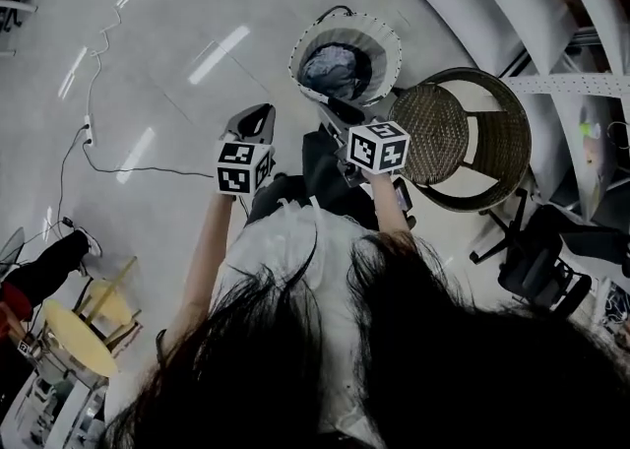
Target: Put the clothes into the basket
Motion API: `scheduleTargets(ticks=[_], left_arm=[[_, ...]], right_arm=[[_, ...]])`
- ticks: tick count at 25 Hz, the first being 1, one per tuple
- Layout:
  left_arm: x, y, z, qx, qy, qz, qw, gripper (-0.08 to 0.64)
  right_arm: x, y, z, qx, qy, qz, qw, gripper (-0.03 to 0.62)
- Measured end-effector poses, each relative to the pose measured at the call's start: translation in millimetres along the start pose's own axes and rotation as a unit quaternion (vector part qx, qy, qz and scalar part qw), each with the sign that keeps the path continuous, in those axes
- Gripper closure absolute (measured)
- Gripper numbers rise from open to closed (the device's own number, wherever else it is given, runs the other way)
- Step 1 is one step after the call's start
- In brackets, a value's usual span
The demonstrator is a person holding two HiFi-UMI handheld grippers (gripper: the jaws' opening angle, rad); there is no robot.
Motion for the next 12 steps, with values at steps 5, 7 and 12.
scheduleTargets(ticks=[5, 7, 12], left_arm=[[17.8, -32.7, -0.3, 0.011, -0.005, 0.021, 0.9997, 0.531], [22.2, -45.1, 3.4, 0.018, -0.006, 0.031, 0.9993, 0.531], [33.9, -75.0, 10.9, 0.036, 0.007, 0.047, 0.9982, 0.531]], right_arm=[[19.4, -6.2, -46.9, -0.004, -0.022, 0.014, 1.000, 0.472], [27.1, -11.8, -61.0, -0.003, -0.026, 0.022, 0.999, 0.474], [49.1, -27.5, -90.5, 0.002, -0.032, 0.033, 0.999, 0.480]])
Point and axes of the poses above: the fingertips, and each gripper's own axes: y forward along the fingers, z to its right, x out of its underside, the point moved 7 cm from there along -y, backward along the fingers, and after that the axes turned 8 degrees about -x, right-handed, at the moved point
